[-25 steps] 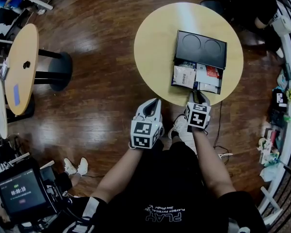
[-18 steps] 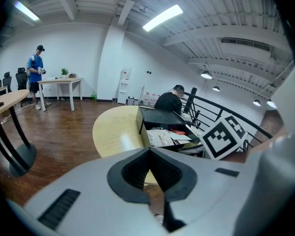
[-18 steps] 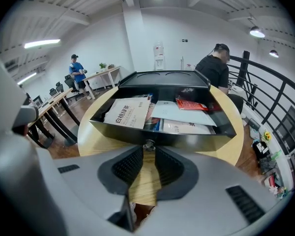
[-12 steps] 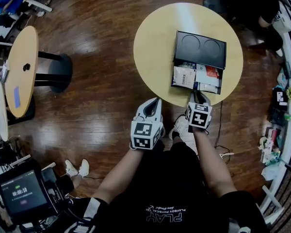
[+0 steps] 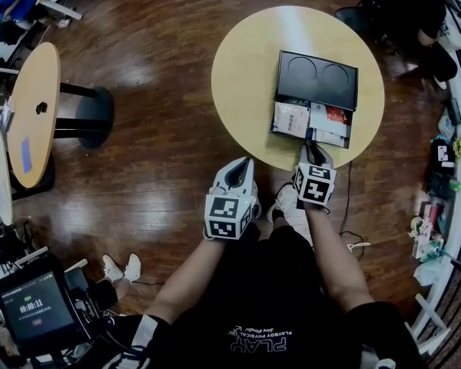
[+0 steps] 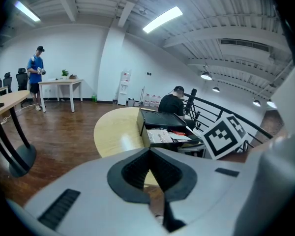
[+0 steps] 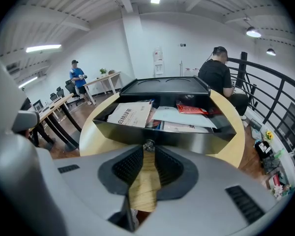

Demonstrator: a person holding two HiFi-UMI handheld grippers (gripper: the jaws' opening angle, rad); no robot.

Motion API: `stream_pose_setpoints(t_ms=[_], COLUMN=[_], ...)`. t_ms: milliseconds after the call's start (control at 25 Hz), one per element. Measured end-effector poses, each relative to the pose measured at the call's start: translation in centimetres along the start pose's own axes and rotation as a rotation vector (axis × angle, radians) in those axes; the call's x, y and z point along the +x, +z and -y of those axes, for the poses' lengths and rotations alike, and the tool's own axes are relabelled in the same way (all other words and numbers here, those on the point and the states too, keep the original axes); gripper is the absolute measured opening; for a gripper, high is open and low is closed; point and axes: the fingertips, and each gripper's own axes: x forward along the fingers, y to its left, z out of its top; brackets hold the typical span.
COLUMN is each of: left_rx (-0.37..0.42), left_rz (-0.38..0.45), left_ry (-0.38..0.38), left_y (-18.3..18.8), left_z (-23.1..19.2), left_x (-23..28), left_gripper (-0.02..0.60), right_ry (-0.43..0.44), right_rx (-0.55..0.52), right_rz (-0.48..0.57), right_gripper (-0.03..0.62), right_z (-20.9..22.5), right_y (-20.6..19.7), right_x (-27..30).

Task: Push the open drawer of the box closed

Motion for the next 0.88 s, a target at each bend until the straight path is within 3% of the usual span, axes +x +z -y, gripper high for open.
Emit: stream_pose_setpoints(t_ms=[880], left_rx=[-0.001], left_rz=[-0.014], left_ry=[-0.011], left_y=[-0.4], left_z=[0.4], left_x=[0.0], left_gripper=[-0.003], right_ry=[-0.067], right_rx=[-0.055], right_rz=[0.034], right_gripper=[0.080], right_z=[1.9], right_y=[2.9], right_x=[1.9])
